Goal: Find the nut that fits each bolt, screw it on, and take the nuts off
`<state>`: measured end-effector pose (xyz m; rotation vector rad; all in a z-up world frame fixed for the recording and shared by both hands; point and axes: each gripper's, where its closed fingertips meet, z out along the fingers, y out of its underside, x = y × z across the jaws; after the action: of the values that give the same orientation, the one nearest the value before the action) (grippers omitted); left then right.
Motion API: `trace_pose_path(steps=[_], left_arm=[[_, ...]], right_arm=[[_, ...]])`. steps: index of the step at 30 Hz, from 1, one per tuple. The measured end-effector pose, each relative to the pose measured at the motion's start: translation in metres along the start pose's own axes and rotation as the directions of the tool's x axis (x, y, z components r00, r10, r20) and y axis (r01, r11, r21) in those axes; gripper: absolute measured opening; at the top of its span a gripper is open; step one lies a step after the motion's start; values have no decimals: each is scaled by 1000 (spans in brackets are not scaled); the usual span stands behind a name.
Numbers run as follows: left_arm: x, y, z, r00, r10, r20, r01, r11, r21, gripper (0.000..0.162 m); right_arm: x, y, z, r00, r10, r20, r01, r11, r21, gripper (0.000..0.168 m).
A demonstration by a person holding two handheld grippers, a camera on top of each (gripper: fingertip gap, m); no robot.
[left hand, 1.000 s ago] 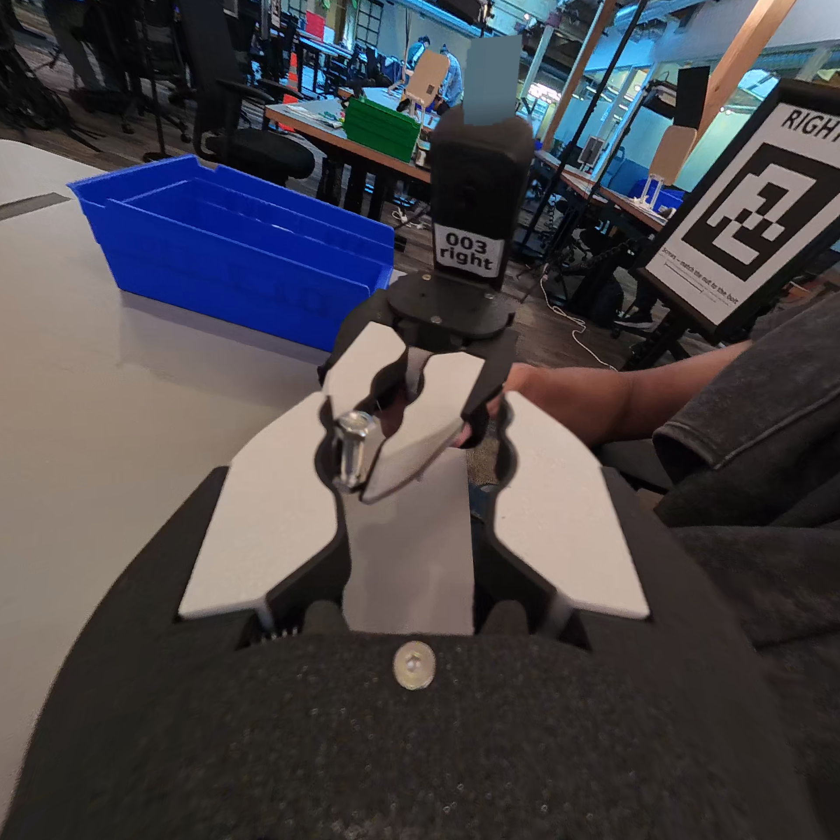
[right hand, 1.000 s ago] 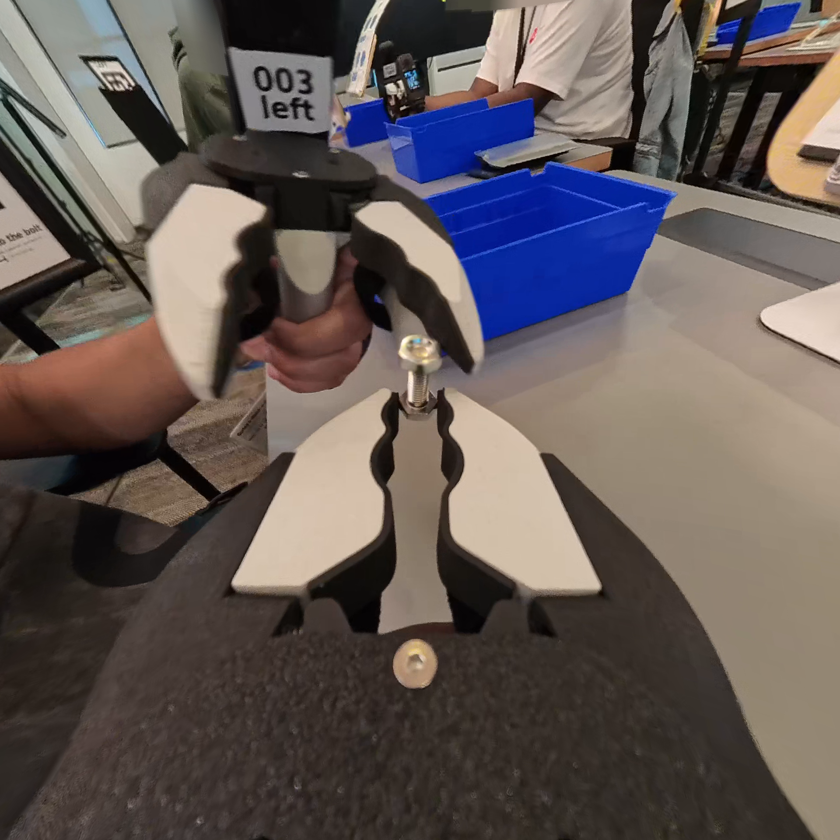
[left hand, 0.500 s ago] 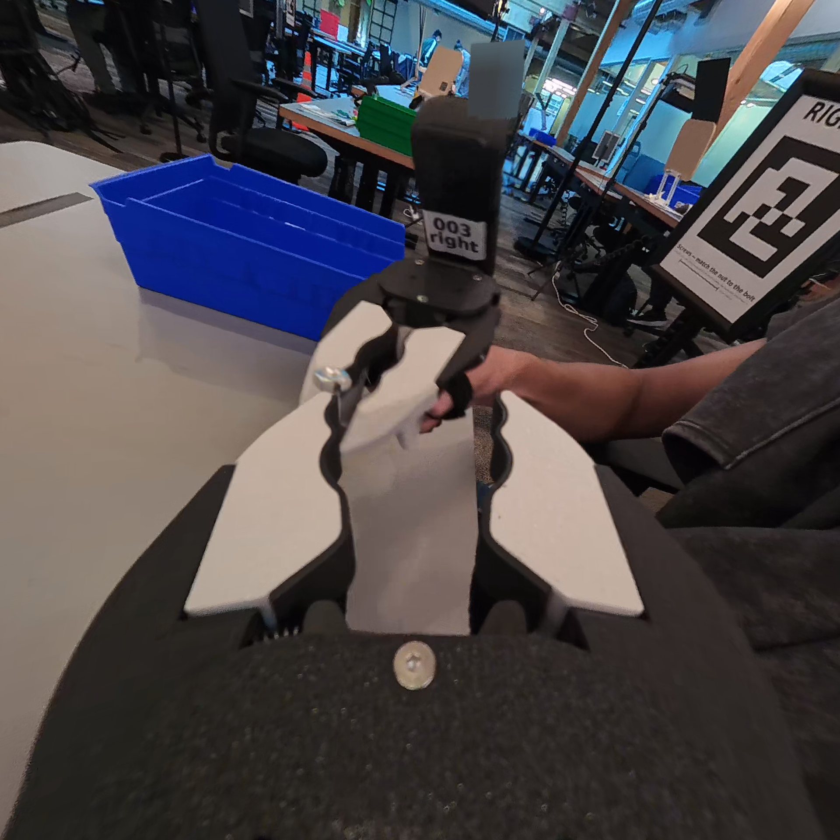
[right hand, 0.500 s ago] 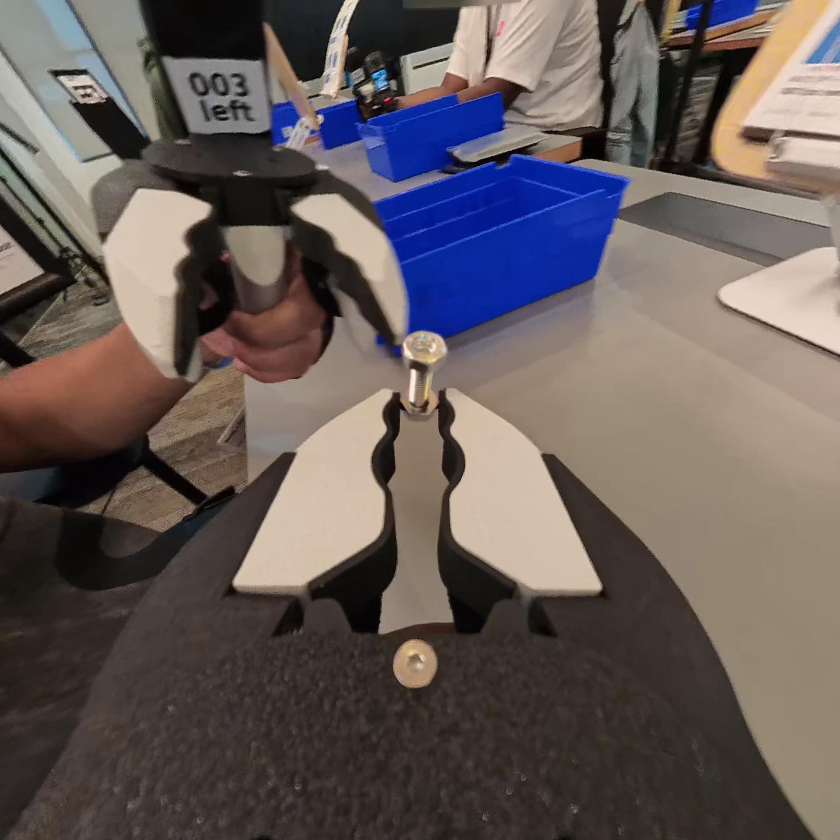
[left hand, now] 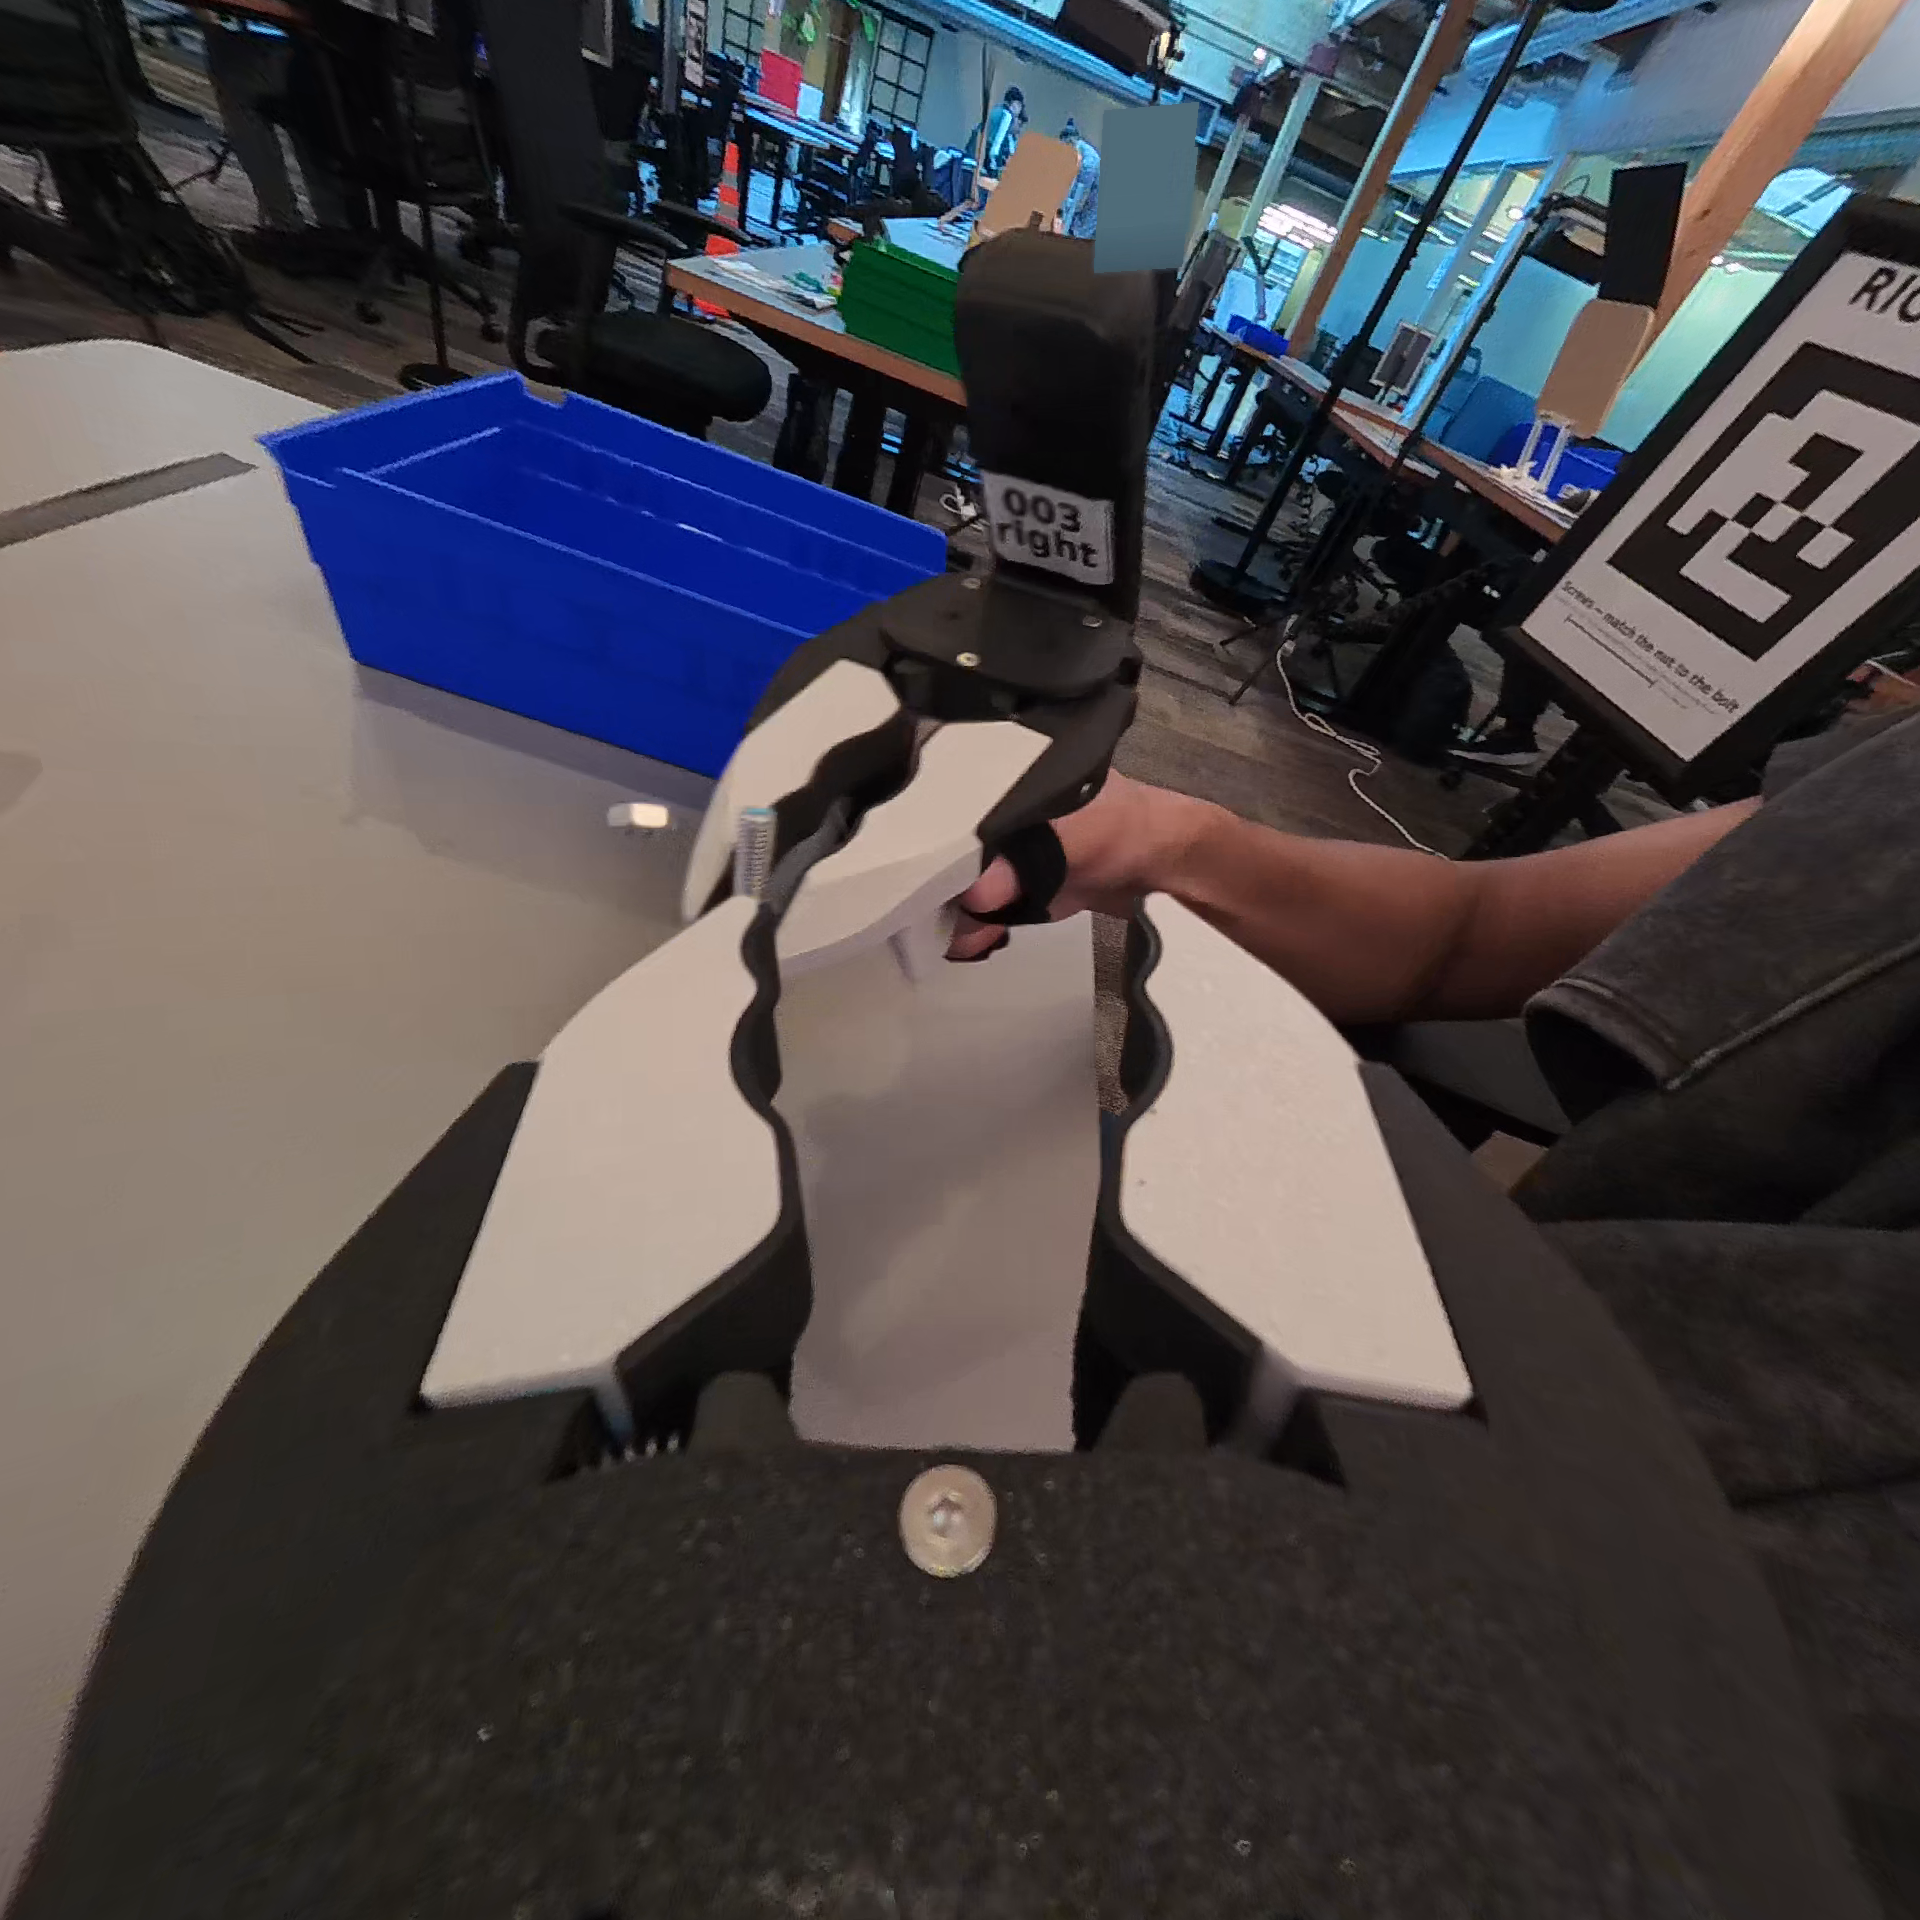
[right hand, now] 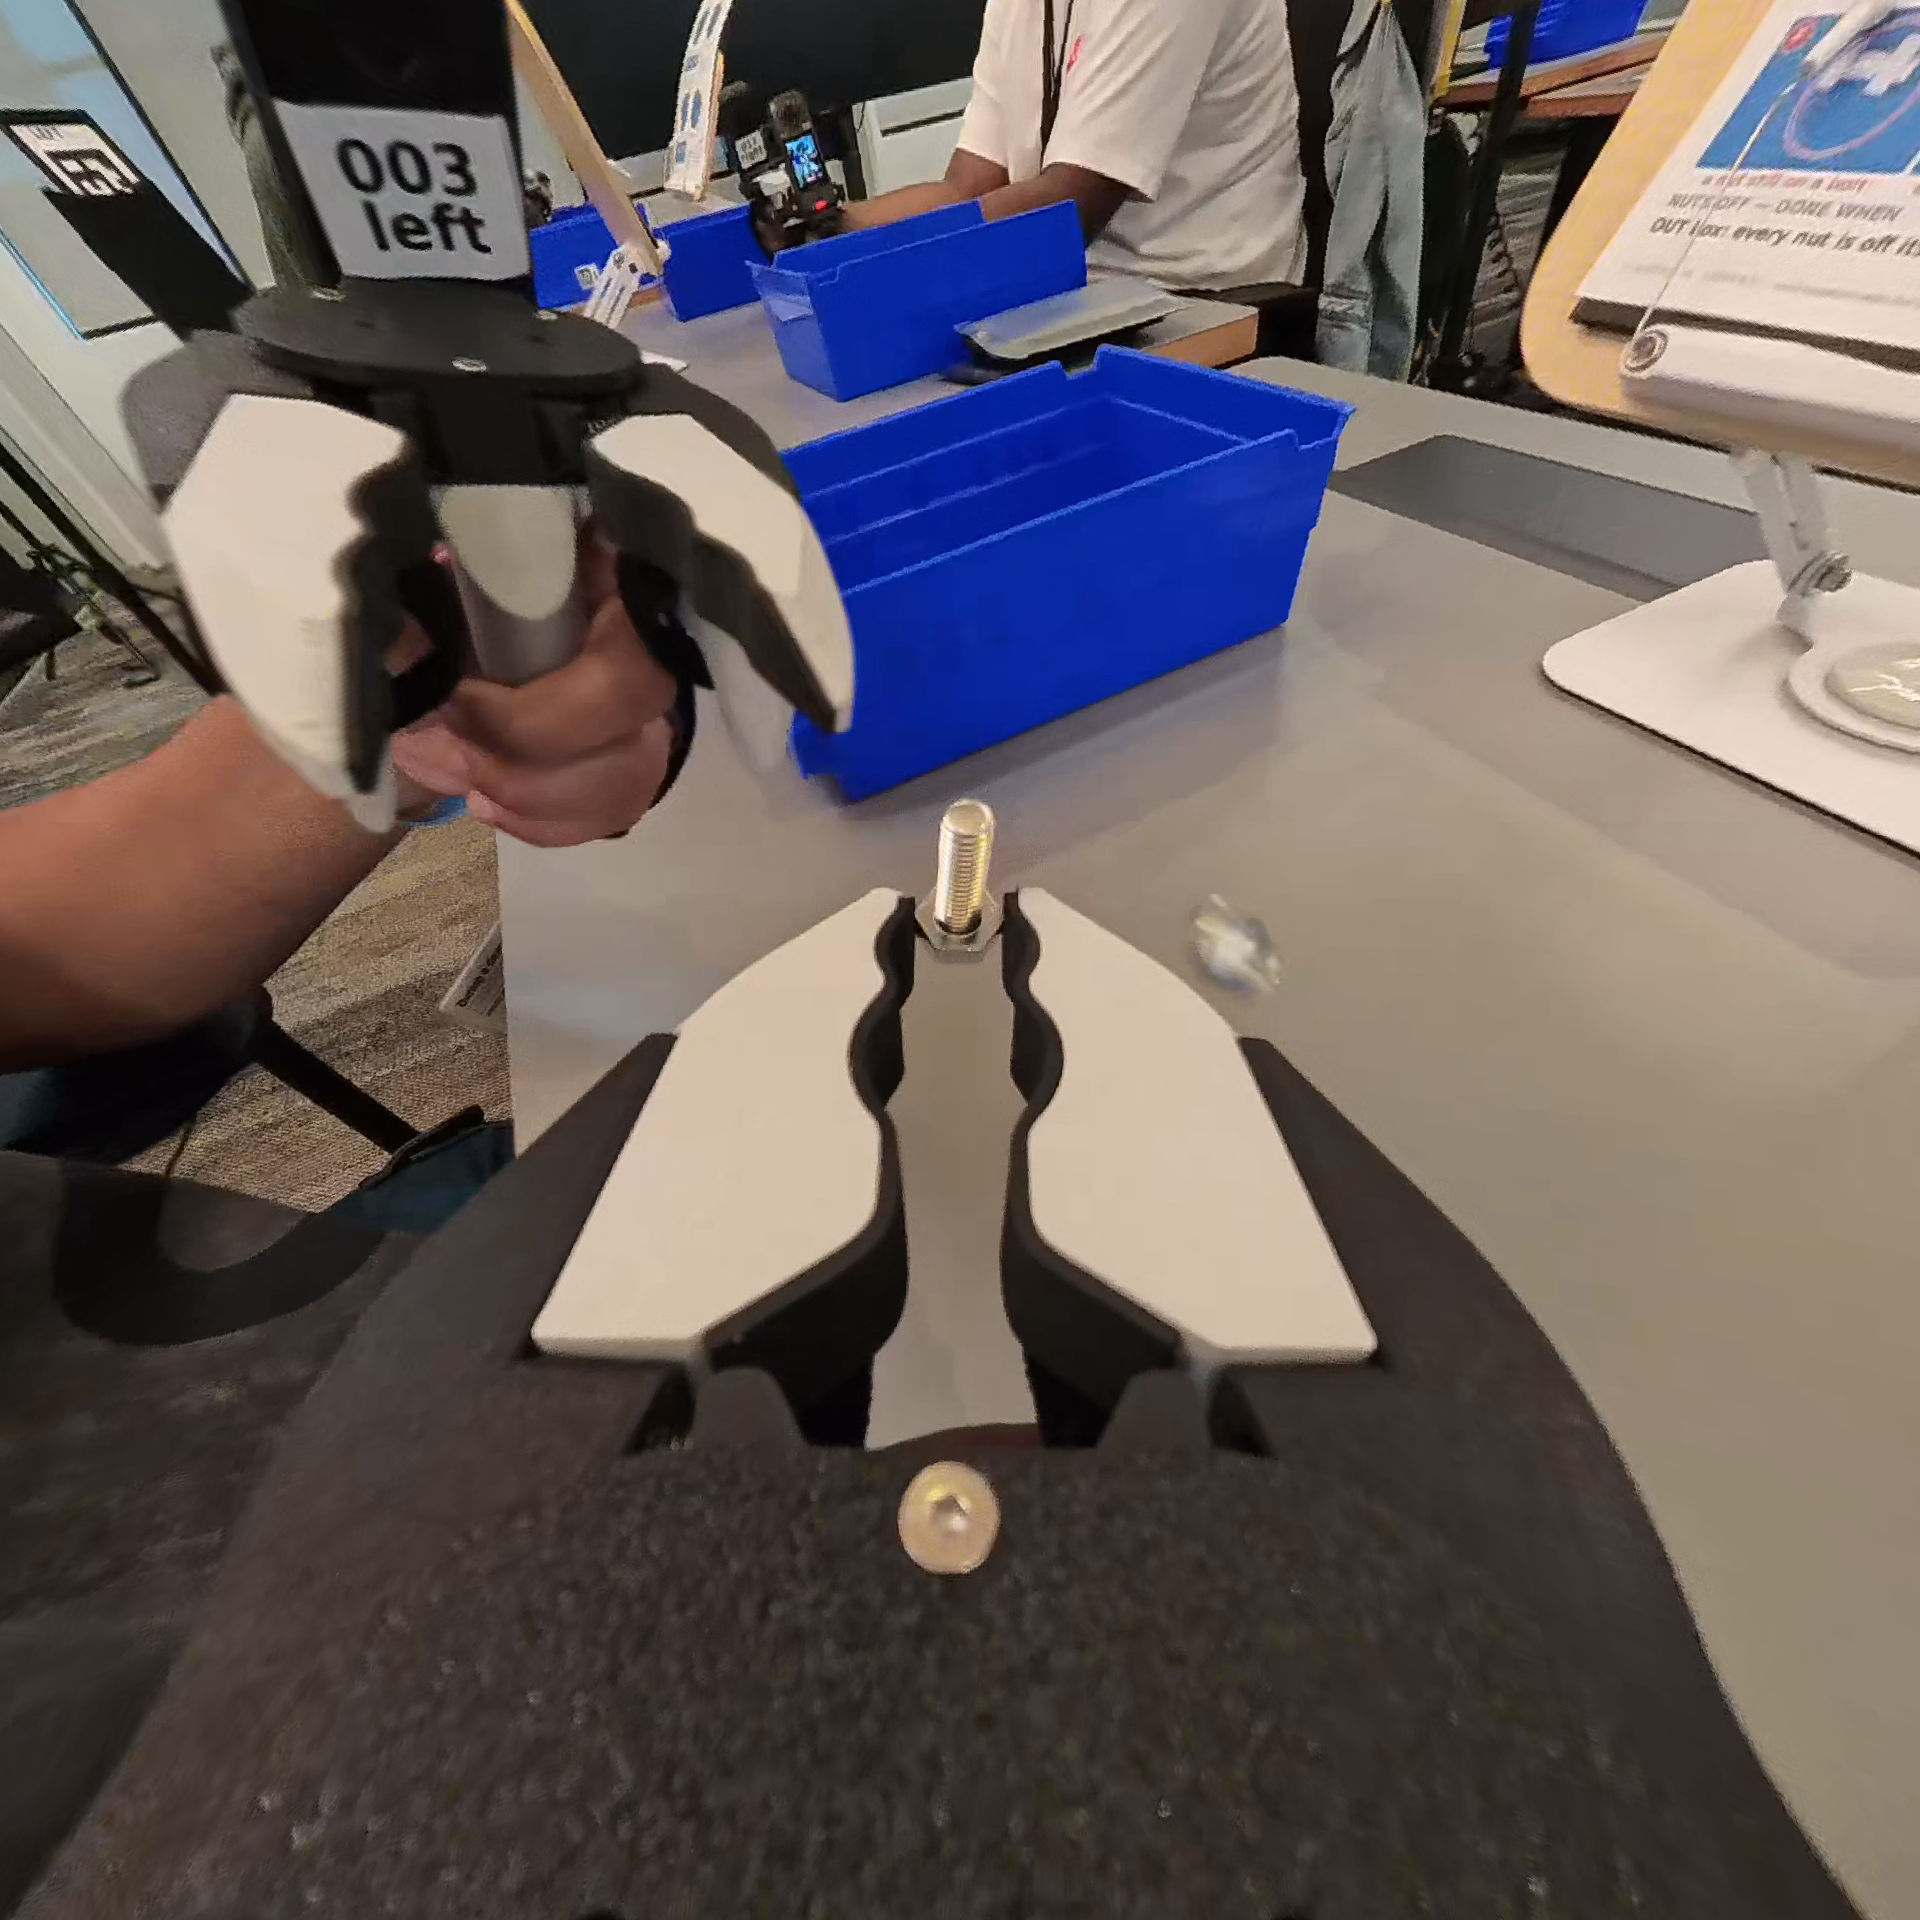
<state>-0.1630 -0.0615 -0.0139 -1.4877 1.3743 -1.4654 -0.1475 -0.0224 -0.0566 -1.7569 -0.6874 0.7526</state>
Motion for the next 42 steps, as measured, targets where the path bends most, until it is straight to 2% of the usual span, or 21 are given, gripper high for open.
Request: trace_pose_path(steps=[6,13,17,20,24,30,32,35,38,40,42], left_arm=[[-6,6,5,1000,10,28,-9,999,-31,65],[-18,5,-5,997,-16,73,18,1000,-21,66],[-41,4,-15,978,-28,206,29,1000,-4,64],[-56,8,-21,958,-51,282,51,999,6,63],[-54,11,-17,968,-102,230,104,995,2,63],[-54,13,-17,964,-60,259,72,997,-37,62],[-57,16,-19,957,-63,283,80,996,-49,61],[-62,24,-25,945,-55,321,85,993,-82,61],[-66,43,-38,928,-37,372,87,989,-118,62],[-68,60,-46,913,-25,407,82,989,-122,61],[-68,73,-51,898,-2,441,58,992,-113,60]], right_arm=[[-37,5,22,994,-92,59,96,994,-57,16],[-11,35,28,1000,2,27,-1,999,-45,16],[-12,25,28,1000,13,23,-14,1000,21,16],[-17,28,31,999,10,32,-10,1000,16,16],[-19,30,34,999,10,37,-10,1000,3,16],[-17,31,34,1000,10,26,-10,1000,-15,16],[-8,29,27,1000,-11,-18,10,999,-48,16],[21,0,-18,987,-70,-147,51,991,-126,16],[65,-36,-107,938,-104,-330,34,977,-212,16],[108,-40,-166,867,-148,-477,-7,951,-308,16],[155,-28,-212,799,-166,-578,-100,911,-399,16]])
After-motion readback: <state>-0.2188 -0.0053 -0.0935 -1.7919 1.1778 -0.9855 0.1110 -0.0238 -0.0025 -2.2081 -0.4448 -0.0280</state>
